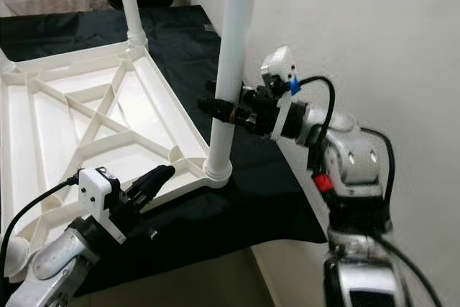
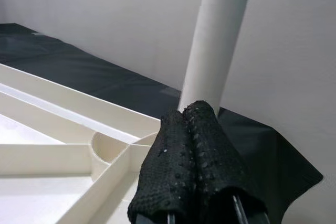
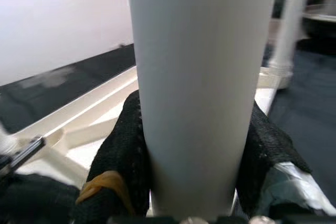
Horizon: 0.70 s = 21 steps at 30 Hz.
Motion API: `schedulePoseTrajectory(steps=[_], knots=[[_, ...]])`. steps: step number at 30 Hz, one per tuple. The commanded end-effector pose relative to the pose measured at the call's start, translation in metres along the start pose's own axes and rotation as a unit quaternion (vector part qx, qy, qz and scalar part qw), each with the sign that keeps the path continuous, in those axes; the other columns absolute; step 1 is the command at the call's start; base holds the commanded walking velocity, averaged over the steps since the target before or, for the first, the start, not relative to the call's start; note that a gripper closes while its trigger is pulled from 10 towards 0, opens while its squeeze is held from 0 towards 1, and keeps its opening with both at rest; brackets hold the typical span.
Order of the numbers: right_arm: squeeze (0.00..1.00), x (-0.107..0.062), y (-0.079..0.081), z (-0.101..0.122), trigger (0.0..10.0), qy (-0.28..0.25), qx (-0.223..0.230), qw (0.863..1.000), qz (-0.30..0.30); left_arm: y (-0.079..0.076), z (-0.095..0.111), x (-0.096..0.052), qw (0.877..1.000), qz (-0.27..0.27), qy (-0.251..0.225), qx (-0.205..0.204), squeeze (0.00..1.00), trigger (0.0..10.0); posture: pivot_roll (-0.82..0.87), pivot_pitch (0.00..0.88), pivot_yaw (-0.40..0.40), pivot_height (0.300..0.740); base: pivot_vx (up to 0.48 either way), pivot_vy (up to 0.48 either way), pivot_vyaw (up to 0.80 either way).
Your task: Building children table
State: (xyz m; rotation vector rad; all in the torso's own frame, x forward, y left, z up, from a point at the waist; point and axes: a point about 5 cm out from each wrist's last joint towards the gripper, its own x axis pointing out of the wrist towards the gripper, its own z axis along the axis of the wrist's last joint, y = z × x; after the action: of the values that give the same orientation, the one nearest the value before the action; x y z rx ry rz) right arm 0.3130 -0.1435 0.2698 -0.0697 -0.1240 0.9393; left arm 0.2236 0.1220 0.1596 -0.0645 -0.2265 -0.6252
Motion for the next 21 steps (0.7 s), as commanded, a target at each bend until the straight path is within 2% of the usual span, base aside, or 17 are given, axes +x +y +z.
schedulePoseTrajectory(steps=[1, 2, 3, 4, 5, 8, 9, 14, 15, 16, 19, 20, 21], knots=[[0.0, -0.008, -0.009, -0.033, 0.0, 0.099, -0.001, 0.972, -0.212, -0.001, -0.005, -0.001, 1.0, 0.001, 0.009, -0.008, 0.0, 10.0, -0.08, 0.127, -0.116, 0.74, 0.0, 0.0, 0.0], [0.0, -0.008, -0.009, -0.033, 0.0, 0.099, -0.001, 0.972, -0.212, -0.001, -0.005, -0.001, 1.0, 0.001, 0.009, -0.008, 0.0, 10.0, -0.08, 0.127, -0.116, 0.74, 0.0, 0.0, 0.0], [0.0, -0.008, 0.019, -0.061, 0.0, 0.146, -0.02, 0.949, -0.279, 0.0, -0.006, 0.001, 1.0, 0.002, 0.007, -0.008, 0.0, 10.0, -0.1, 0.123, -0.093, 0.74, 0.0, 0.0, 0.0], [0.0, -0.008, 0.019, -0.061, 0.0, 0.146, -0.02, 0.949, -0.279, 0.0, -0.006, 0.001, 1.0, 0.002, 0.007, -0.008, 0.0, 10.0, -0.1, 0.123, -0.093, 0.74, 0.0, 0.0, 0.0], [0.0, -0.003, 0.037, -0.072, 0.0, 0.164, -0.028, 0.94, -0.298, 0.0, -0.007, 0.003, 1.0, 0.001, 0.006, -0.009, 0.0, 10.0, -0.1, 0.109, -0.106, 0.74, 0.0, 0.0, 0.0], [0.0, 0.003, 0.044, -0.074, 0.0, 0.165, -0.024, 0.94, -0.298, 0.0, -0.008, 0.004, 1.0, 0.0, 0.005, -0.01, 0.0, 10.0, -0.1, 0.099, -0.114, 0.74, 0.0, 0.0, 0.0], [0.0, 0.01, 0.047, -0.072, 0.0, 0.157, -0.014, 0.948, -0.277, 0.0, -0.009, 0.005, 1.0, -0.001, 0.004, -0.011, 0.0, 10.0, -0.11, 0.099, -0.113, 0.74, 0.0, 0.0, 0.0], [0.0, 0.025, 0.05, -0.065, 0.0, 0.143, 0.014, 0.954, -0.262, -0.001, -0.009, 0.005, 1.0, 0.003, 0.002, -0.01, 0.0, 10.0, -0.1, 0.102, -0.122, 0.74, 0.0, 0.0, 0.0], [0.0, 0.027, 0.052, -0.065, 9.6, 0.144, 0.02, 0.956, -0.256, -0.002, -0.008, 0.004, 1.0, 0.004, 0.002, -0.009, 0.0, 10.0, -0.09, 0.101, -0.12, 0.74, 0.0, 0.0, 0.0], [0.0, 0.032, 0.055, -0.06, 10.0, 0.121, 0.046, 0.963, -0.234, -0.002, -0.008, 0.004, 1.0, 0.006, 0.002, -0.009, 0.0, 10.0, -0.09, 0.105, -0.118, 0.74, 0.0, 0.0, 0.0], [0.0, 0.036, 0.057, -0.054, 10.0, 0.1, 0.066, 0.968, -0.22, -0.002, -0.008, 0.003, 1.0, 0.006, 0.002, -0.009, 0.0, 10.0, -0.09, 0.106, -0.117, 0.74, 0.0, 0.0, 0.0], [0.0, 0.04, 0.058, -0.044, 10.0, 0.067, 0.087, 0.977, -0.181, -0.002, -0.007, 0.002, 1.0, 0.006, 0.002, -0.009, 0.0, 10.0, -0.1, 0.113, -0.108, 0.74, 0.0, 0.0, 0.0], [1.0, 0.042, 0.058, -0.033, 10.0, 0.028, 0.093, 0.989, -0.116, -0.002, -0.007, 0.002, 1.0, 0.004, 0.003, -0.009, 0.0, 10.0, -0.1, 0.118, -0.105, 0.74, 0.0, 0.0, 0.0]])
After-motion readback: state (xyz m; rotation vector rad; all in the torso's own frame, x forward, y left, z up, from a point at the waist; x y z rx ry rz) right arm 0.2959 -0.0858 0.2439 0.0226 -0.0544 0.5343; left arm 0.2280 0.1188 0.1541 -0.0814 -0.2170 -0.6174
